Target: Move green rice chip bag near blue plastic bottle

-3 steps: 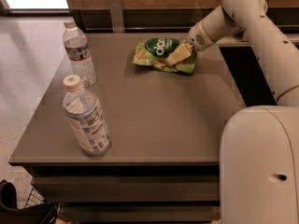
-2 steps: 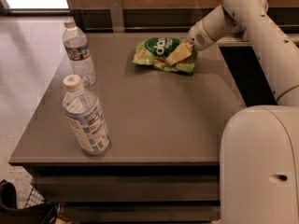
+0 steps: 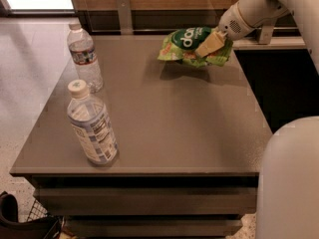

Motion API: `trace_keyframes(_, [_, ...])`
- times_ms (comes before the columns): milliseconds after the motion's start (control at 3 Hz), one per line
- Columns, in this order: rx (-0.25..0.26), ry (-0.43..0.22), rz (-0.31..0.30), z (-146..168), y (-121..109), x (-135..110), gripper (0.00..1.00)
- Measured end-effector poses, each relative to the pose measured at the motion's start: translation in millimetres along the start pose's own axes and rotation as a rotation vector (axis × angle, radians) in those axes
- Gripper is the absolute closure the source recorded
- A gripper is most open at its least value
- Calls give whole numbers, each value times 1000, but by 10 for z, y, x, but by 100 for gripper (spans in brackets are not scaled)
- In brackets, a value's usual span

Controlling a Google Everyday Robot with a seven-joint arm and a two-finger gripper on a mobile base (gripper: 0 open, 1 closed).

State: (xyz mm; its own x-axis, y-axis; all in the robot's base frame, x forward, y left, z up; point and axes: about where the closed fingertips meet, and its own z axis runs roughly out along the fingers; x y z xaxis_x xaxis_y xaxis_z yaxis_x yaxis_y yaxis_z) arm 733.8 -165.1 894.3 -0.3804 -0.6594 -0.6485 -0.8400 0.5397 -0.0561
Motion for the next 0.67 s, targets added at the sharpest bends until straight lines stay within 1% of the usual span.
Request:
trace_keyframes(333, [32, -19, -14, -510, 61, 92, 100])
trace_keyframes(667, [7, -45, -37, -761, 178, 152, 100])
